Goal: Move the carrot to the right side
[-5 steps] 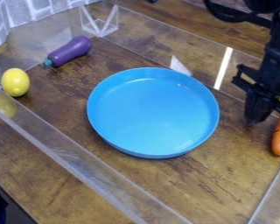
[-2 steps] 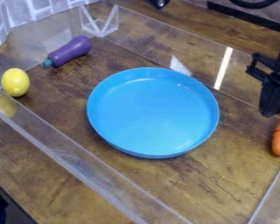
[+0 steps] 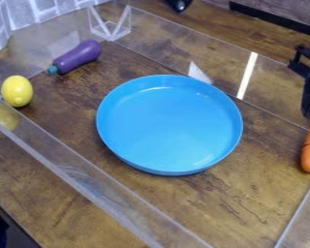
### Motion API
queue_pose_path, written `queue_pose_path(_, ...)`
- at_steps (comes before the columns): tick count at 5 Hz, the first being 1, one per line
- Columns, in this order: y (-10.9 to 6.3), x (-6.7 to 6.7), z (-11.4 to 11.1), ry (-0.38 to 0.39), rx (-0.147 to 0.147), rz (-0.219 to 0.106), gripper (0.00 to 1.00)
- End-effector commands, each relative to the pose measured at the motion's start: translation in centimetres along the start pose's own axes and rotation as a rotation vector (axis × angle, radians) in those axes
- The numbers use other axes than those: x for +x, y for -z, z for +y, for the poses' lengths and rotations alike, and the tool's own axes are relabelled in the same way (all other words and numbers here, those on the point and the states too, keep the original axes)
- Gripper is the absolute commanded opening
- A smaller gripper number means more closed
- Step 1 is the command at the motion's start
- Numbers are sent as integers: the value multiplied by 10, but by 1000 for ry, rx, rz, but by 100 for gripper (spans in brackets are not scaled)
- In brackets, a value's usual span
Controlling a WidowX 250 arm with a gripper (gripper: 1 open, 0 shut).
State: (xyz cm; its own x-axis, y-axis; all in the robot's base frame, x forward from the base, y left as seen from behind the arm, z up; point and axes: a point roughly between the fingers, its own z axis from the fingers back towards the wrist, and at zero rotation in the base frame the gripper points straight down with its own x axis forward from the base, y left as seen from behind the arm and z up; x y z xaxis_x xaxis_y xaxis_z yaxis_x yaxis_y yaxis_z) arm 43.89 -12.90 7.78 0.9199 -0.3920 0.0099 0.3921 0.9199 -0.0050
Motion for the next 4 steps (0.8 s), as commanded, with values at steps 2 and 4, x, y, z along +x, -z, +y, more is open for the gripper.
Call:
queue_pose_path(2,-36,6,16,44,9,-96,0)
queue_pose_path(4,-31,4,6,68,7,-84,100)
